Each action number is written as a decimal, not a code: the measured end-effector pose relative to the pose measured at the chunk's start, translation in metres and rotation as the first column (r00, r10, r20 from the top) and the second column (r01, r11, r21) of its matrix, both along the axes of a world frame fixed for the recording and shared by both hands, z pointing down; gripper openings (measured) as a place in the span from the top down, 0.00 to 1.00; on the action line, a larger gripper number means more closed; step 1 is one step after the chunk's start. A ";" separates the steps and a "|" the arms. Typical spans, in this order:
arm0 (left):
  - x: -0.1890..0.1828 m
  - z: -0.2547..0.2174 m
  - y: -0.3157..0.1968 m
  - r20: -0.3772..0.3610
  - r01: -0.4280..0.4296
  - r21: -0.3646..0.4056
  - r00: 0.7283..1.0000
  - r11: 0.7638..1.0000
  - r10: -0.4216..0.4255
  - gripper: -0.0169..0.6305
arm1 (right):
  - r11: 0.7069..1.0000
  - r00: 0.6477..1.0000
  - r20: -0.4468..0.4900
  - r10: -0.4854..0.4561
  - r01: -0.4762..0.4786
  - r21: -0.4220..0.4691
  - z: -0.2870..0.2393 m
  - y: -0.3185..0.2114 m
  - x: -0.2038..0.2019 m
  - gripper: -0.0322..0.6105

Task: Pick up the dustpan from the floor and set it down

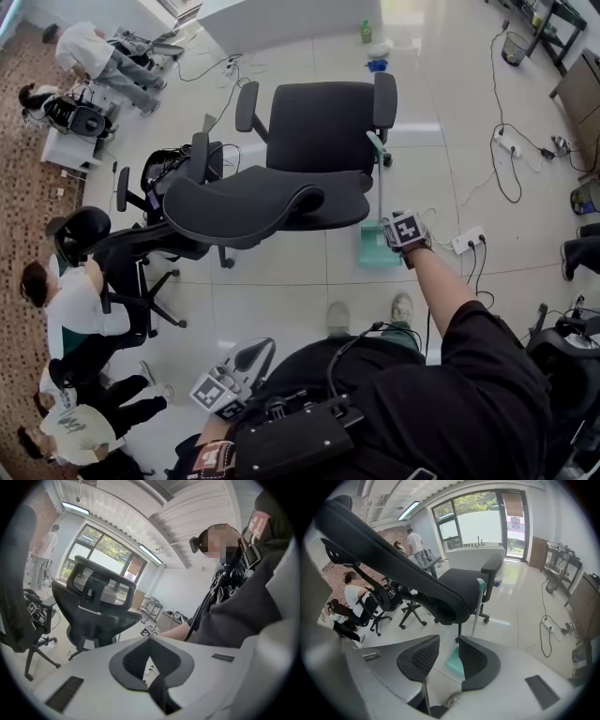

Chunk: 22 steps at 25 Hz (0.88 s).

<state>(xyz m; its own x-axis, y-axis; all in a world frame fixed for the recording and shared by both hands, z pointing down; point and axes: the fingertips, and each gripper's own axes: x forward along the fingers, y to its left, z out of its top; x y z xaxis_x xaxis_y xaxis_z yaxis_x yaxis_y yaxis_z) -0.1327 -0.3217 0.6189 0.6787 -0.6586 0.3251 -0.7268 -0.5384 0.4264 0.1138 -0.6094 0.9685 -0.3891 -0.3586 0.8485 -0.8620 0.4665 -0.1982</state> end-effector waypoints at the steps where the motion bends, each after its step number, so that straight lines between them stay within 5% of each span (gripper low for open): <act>1: 0.001 -0.002 0.002 -0.003 -0.003 0.004 1.000 1.000 0.003 0.96 | 1.000 1.000 -0.001 0.000 0.000 -0.004 -0.001 0.006 0.002 0.72; 13: 0.019 -0.045 0.038 -0.048 -0.024 0.089 0.998 0.996 0.028 0.96 | 0.999 0.999 0.006 0.049 -0.049 -0.023 -0.050 0.094 0.050 0.72; 22: 0.011 -0.123 0.051 -0.163 -0.111 0.253 0.974 0.961 0.155 0.96 | 0.986 0.978 0.209 0.021 -0.055 0.158 -0.233 0.167 0.029 0.73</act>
